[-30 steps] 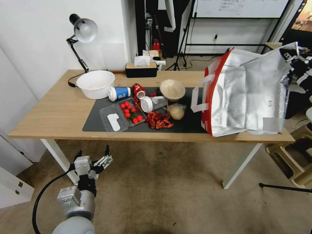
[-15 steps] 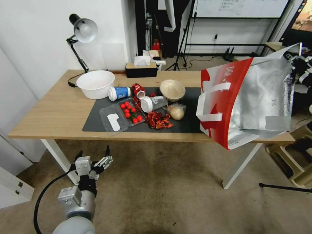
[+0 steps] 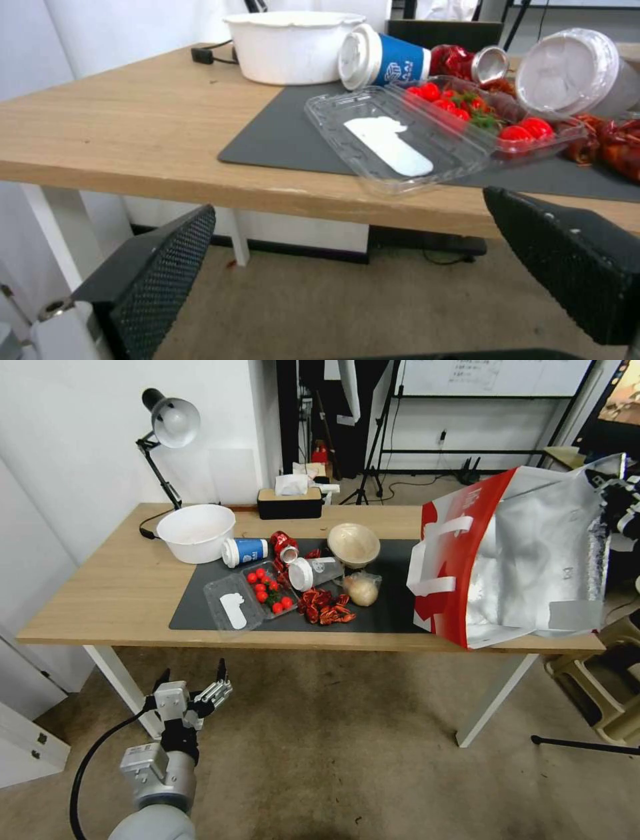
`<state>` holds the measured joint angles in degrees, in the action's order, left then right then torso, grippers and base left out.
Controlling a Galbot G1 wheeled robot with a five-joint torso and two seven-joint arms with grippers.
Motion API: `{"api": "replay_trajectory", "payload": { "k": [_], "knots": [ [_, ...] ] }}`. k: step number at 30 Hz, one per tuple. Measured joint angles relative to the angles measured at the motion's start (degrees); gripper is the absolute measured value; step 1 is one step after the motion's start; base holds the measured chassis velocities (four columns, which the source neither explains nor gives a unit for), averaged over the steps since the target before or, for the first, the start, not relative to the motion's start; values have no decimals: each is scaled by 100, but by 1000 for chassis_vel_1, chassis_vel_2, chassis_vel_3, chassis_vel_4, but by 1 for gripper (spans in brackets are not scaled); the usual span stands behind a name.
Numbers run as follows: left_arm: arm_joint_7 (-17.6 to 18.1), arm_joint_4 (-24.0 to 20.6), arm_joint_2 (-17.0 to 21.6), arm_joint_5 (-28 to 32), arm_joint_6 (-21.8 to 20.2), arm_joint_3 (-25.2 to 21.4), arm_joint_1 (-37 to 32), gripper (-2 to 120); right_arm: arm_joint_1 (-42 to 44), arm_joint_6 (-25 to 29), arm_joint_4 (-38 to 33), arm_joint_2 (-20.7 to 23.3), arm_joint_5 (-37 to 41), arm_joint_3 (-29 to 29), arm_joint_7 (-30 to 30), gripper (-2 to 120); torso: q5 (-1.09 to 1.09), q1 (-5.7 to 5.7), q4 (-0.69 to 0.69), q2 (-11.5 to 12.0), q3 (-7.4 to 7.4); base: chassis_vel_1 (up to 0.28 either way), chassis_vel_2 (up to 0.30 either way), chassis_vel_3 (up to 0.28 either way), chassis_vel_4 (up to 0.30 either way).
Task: Pick up the food delivery bag from the floor and place it on the table.
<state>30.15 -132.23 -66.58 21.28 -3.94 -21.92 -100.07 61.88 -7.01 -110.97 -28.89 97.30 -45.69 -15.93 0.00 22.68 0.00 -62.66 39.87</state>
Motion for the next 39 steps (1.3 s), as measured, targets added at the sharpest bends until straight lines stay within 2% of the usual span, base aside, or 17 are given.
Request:
{"api": "replay_trajectory", "payload": {
  "k": [16,17,19,22,23,26,29,30,32,34,37,38,39],
  "knots": [
    [-11,7,-2,-27,14,9,-7,100,4,-34,-14,42,-222,9,-344,2,-1,0,0,0,0,0,0,0,0],
    [-11,7,-4,-29,15,13,-8,100,5,-42,-14,48,-233,8,-366,5,-1,0,0,0,0,0,0,0,0],
    [-16,8,-12,-46,21,27,-14,100,3,-66,-11,54,-237,6,-457,20,-1,0,0,0,0,0,0,0,0],
    [-16,8,-12,-47,22,28,-15,100,2,-67,-9,54,-238,6,-466,20,0,0,0,0,0,0,0,0,0],
    [-20,10,-18,-60,31,35,-21,100,-11,-70,2,54,-257,7,-554,34,0,0,0,0,0,0,0,0,0],
    [-21,10,-18,-63,34,36,-23,100,-24,-73,11,52,-261,11,-604,36,-1,0,0,0,0,0,0,0,0],
    [-25,13,-21,-77,56,36,-34,100,-57,-90,36,46,-255,32,-675,56,0,0,0,0,0,0,0,0,0],
    [-25,13,-21,-77,56,36,-34,100,-57,-90,36,46,-255,32,-675,56,0,0,0,0,0,0,0,0,0],
    [-29,15,-30,-97,74,36,-44,100,-76,-95,41,41,-249,44,-756,66,0,0,0,0,0,0,0,0,0],
    [-30,15,-35,-106,81,38,-48,100,-80,-103,42,37,-259,47,-800,70,-1,0,0,0,0,0,0,0,0],
    [-32,19,-40,-122,99,42,-58,100,-117,-132,39,-1,-296,68,-920,83,-1,0,0,0,0,0,0,0,0],
    [-32,19,-40,-122,99,42,-58,100,-117,-132,39,-1,-296,68,-920,83,-1,0,0,0,0,0,0,0,0],
    [-35,19,-41,-137,115,44,-69,100,-145,-134,37,-31,-330,99,-951,89,0,0,0,0,0,0,0,0,0]
  ]
}}
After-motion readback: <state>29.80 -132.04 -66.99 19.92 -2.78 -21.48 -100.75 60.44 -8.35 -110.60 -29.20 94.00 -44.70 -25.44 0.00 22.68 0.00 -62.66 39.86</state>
